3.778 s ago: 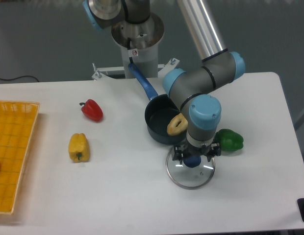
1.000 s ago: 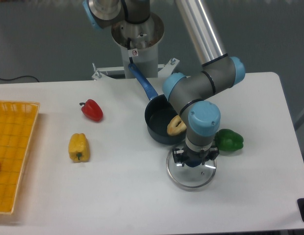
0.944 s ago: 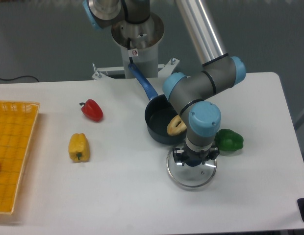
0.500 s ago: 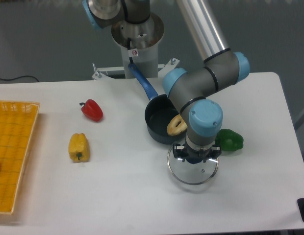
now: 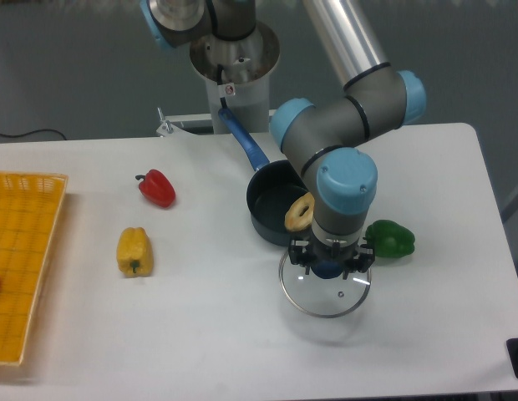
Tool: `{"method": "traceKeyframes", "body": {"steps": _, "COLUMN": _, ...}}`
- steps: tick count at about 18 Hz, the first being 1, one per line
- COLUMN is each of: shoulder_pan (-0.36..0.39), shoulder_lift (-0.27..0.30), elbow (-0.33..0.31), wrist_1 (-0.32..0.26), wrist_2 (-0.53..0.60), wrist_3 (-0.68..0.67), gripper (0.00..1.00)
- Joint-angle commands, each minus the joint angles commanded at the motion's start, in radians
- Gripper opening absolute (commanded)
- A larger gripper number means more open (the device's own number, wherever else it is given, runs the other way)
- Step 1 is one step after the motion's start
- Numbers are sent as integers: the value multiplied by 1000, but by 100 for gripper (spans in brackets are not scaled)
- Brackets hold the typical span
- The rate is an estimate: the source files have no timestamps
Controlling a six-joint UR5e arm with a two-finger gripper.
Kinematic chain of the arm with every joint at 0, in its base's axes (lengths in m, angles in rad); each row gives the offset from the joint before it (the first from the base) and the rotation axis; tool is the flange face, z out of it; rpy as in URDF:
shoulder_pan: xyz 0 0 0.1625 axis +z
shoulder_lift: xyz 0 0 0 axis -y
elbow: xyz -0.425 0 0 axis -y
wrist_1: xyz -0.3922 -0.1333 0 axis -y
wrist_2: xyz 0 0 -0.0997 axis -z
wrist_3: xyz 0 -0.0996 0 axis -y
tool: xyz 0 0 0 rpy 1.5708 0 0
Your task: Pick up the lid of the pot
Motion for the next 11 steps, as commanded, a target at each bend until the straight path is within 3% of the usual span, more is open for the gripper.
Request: {"method": "traceKeyframes", "body": {"steps": 11, "shoulder_pan": -12, "shoulder_lift": 9, "elbow": -12, "wrist_1": 0, "wrist_2": 0, "wrist_3": 28, "gripper": 67}}
